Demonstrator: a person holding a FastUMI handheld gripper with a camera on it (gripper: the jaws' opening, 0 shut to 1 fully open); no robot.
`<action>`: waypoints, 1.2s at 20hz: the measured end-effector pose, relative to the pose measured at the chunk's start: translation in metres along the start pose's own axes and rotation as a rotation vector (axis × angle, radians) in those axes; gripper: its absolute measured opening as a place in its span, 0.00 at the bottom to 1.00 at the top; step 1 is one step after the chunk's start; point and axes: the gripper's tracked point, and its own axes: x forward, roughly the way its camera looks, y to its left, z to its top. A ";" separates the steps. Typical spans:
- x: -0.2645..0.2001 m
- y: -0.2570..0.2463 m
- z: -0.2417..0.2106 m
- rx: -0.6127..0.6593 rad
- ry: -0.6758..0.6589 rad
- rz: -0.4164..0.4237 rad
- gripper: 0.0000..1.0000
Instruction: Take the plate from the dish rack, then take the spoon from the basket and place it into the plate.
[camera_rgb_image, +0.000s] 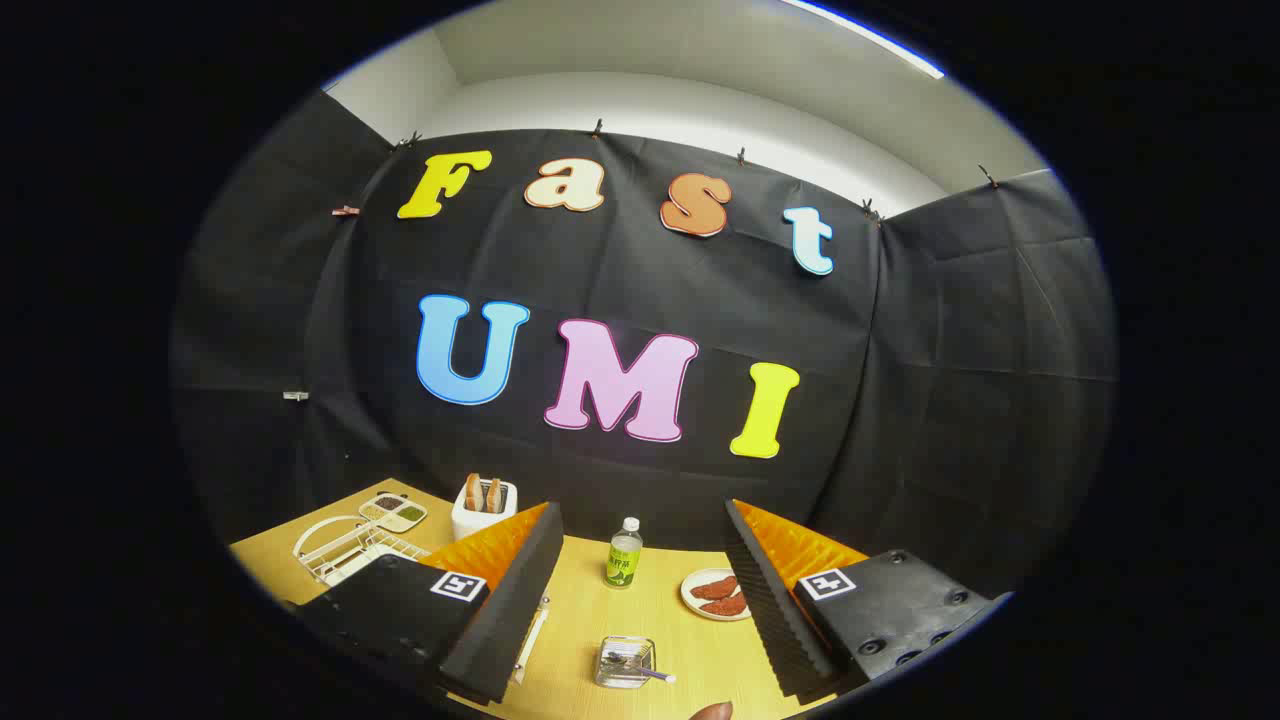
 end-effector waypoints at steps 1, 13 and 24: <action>0.000 0.000 -0.001 -0.002 0.002 -0.002 0.97; 0.010 0.009 -0.008 -0.011 0.025 0.002 0.97; 0.054 0.060 -0.059 -0.022 0.222 0.064 0.98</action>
